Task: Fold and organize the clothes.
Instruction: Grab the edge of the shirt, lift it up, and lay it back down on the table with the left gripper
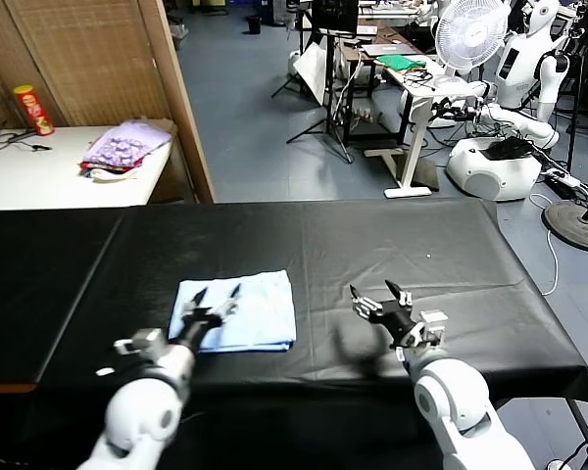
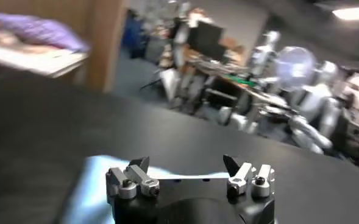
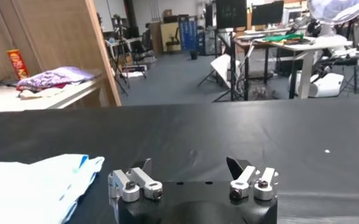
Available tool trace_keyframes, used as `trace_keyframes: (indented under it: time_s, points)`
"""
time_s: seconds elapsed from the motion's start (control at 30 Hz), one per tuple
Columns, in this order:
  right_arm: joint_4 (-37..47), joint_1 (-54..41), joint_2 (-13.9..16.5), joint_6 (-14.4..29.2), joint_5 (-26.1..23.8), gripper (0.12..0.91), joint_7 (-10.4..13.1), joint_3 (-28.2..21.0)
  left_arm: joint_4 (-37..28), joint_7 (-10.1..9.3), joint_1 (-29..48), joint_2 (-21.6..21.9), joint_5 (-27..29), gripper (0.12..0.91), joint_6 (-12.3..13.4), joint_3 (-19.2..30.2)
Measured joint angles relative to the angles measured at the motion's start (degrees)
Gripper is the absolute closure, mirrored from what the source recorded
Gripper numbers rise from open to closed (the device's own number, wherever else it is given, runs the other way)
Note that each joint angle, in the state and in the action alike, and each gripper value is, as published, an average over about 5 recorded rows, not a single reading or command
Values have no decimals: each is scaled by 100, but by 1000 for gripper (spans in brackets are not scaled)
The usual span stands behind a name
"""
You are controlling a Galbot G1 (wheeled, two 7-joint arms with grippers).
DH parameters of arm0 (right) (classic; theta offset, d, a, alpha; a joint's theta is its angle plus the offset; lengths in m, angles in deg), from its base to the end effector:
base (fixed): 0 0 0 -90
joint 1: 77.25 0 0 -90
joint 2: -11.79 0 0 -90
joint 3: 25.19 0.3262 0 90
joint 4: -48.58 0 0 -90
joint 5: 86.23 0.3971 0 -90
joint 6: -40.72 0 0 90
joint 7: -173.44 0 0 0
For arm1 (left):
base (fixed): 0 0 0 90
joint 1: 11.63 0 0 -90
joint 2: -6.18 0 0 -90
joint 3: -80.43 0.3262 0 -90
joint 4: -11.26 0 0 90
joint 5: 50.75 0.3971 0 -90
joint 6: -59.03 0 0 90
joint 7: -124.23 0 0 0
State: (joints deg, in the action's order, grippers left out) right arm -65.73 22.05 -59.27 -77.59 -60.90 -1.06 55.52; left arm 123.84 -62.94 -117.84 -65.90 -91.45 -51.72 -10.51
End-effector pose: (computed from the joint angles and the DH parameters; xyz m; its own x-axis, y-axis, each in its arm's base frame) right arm 0.3245 0.0024 -0.2283 -0.9226 -0.2378 0.3039 -0.2138 0.9706 0.1104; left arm 0.3064 0.0592 -0.2593 -0.9520 0.1234 0.2800 0.0153 0.9331 -0.3592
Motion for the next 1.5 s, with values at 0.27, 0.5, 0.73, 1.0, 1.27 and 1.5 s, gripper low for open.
trace_keyframes:
  time_s: [0.27,0.5,0.73,1.0,1.27,1.5]
  points:
    - [-1,1,16,3,0,227,-3,0,-522,-54,-16,-5,-983,232,-86,-500]
    - [-8,8,-1,10,0,227,-4,4,-722,-119,-32,-82,-1600,406,-129,-645]
    - [-4,15,-38,11,-18,227,29,17,-565,-96,-105,-69,-1524,792,-209,-677]
    - [-40,101,-54,-4,-196,227,65,44,-271,-24,-143,98,206,880,51,-668]
    - [-62,163,-79,-12,-306,227,88,74,-296,69,-323,919,2760,881,210,-1043]
    - [-65,140,-129,-17,-367,227,89,30,-119,84,-569,1833,3819,881,133,-1473]
